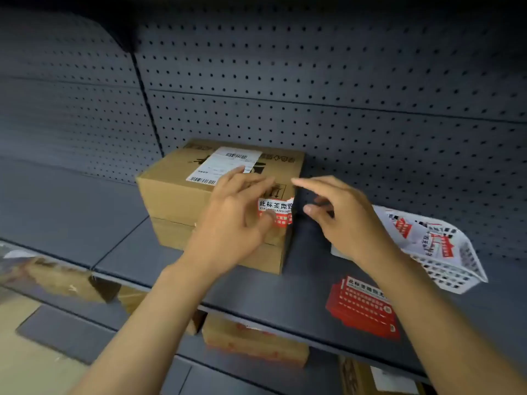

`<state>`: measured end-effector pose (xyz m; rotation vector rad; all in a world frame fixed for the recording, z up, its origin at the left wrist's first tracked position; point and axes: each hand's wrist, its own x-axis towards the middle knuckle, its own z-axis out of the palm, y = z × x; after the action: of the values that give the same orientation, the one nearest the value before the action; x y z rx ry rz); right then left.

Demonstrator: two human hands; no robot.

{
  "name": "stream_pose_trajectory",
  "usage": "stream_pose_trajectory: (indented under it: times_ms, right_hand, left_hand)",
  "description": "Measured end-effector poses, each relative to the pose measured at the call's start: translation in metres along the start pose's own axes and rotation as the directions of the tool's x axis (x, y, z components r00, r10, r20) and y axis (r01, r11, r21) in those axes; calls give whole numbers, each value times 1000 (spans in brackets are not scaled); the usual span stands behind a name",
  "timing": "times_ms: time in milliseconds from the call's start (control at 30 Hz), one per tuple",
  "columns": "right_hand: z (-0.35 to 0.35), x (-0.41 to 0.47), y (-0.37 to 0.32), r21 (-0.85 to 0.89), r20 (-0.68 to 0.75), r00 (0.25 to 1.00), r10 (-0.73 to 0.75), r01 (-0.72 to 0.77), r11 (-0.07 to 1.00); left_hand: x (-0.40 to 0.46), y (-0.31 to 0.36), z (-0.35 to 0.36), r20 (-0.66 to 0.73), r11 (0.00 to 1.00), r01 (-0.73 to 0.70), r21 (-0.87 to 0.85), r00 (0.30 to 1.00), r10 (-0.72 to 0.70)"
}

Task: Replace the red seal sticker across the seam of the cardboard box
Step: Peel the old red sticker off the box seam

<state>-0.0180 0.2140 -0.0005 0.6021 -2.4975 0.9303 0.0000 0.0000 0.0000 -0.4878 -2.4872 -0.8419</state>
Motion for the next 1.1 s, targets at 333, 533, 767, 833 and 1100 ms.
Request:
stream_pose_trajectory:
  times_ms: [333,533,767,833,1100]
  right_hand:
    - [5,15,4,38,14,1000,-13,13,999]
    - [-2,8,-10,-139,38,991,130,-124,983]
    - [11,-4,-13,393,112,911,396,-407,825]
    - [21,-10,-14,569,161,870,466,-468,677]
    - [39,-21,-12,528,63,850,522,-472,705]
  left_hand:
    - [-3,-15,3,132,975,-79,206,990,52]
    - [-1,-13,1,107,974,-45,222,994,21]
    - [-1,-17,5,80,962,-72,262,995,53]
    - [0,-17,5,67,963,-74,258,996,59]
    - [2,-20,6,66,966,-78,246,996,63]
